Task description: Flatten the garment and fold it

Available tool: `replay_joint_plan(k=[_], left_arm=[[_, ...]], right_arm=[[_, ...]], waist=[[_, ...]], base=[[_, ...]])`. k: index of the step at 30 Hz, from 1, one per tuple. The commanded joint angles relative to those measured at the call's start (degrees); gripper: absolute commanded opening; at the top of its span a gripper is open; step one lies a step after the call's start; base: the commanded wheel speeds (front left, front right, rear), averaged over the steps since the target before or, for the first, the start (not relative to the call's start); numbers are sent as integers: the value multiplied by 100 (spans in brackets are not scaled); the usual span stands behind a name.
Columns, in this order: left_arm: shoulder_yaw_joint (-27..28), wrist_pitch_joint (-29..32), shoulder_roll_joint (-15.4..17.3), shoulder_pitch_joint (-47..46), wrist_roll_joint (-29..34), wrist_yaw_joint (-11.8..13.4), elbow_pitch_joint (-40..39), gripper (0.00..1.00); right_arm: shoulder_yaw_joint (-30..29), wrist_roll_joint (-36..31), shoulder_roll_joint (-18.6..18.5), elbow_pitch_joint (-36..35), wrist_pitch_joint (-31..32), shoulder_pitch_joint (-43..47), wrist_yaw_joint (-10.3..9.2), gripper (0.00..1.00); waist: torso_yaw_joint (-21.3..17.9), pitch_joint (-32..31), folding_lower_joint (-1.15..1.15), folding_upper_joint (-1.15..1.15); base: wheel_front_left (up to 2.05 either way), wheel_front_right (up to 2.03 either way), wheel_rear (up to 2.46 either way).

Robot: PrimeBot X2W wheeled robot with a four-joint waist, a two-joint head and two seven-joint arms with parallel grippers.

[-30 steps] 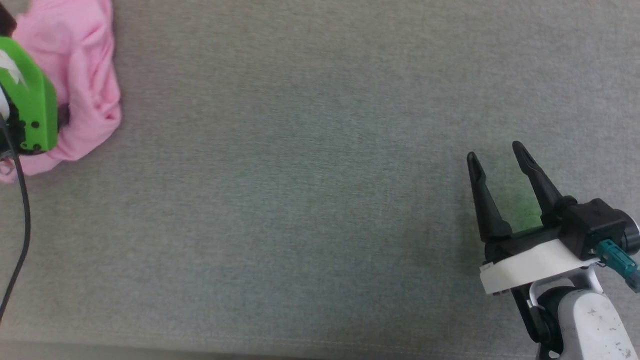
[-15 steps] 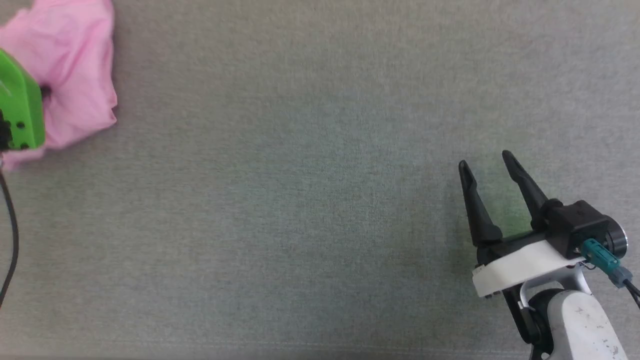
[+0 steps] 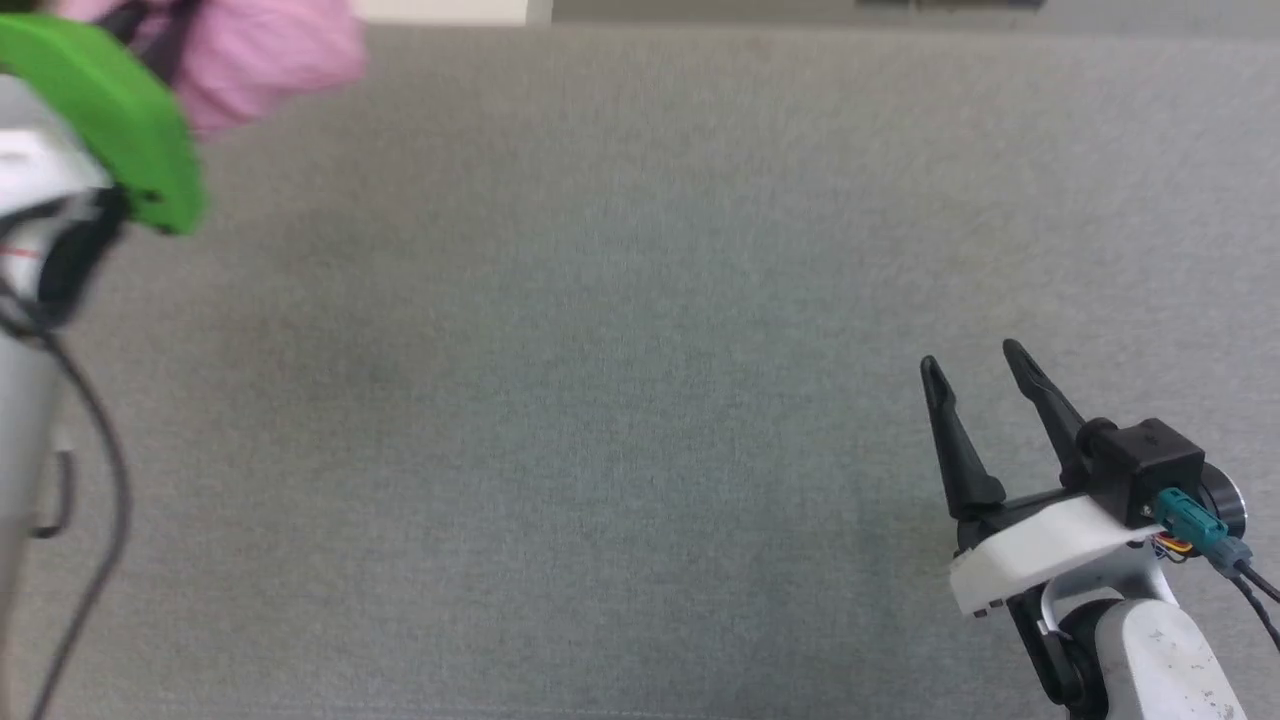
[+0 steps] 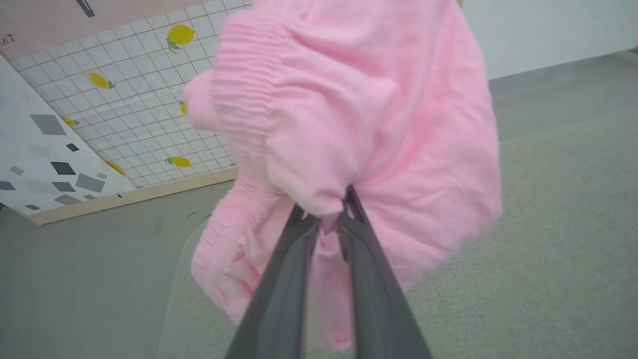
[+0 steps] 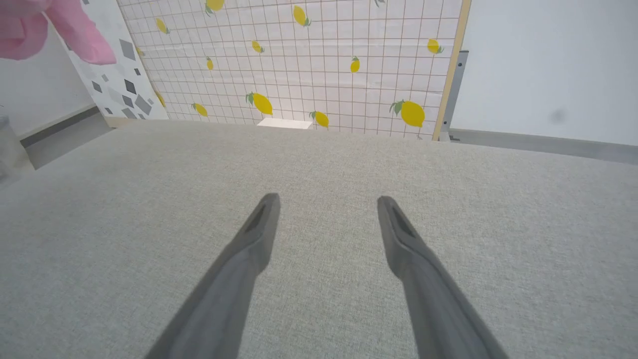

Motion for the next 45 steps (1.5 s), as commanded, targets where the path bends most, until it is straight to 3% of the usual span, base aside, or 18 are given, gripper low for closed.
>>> replay_joint_plan(k=[1,7,14,19,20,21,22,28,35,45], left_arm=[[-106,-4,-164,44,-86,-29,-132,0],[-665,361,-784,491,-231,109,-583,0],[-1328,541,-1471,1087,-77,539,-717,0],[-1674,423,-1698,1263,194,664,-552,0],[-1711,343,-1735,1262,269,697,-516,5],[-1741,246,-1746,1240,367,722,-494,86],[-1771,133,-1755,1215,478,754,-451,100],[-1840,-287,-1819,1146,665,735,-236,100],[-1648,-809,-1740,1187,629,741,-146,100],[-852,-1851,-1256,1879,477,1225,-448,100]], right_arm=[[1,36,-10,-5,21,36,-9,100],[15,30,2,-30,30,15,-9,100],[-9,-50,63,-36,-87,-43,-9,100],[-30,-90,109,53,-255,-101,-9,100],[-36,-91,117,82,-293,-109,-9,100],[-36,-92,122,108,-325,-118,-9,100],[-31,-94,126,142,-359,-129,-9,100],[-25,-18,136,334,-493,-124,-9,100],[-36,-54,137,462,-410,-96,-9,100],[-177,-79,91,314,-92,122,-9,100]], waist=[[-150,-426,0,0],[-519,-438,0,0],[-1188,-96,0,0],[-1609,178,0,0],[-1681,232,0,0],[-1731,271,0,0],[-1787,307,0,0],[-1821,257,0,0],[-1416,-170,0,0],[-667,-821,0,0]], base=[[0,0,0],[0,0,0],[0,0,0],[0,0,0],[0,0,0],[0,0,0],[0,0,0],[0,0,0],[0,0,0],[0,0,0]])
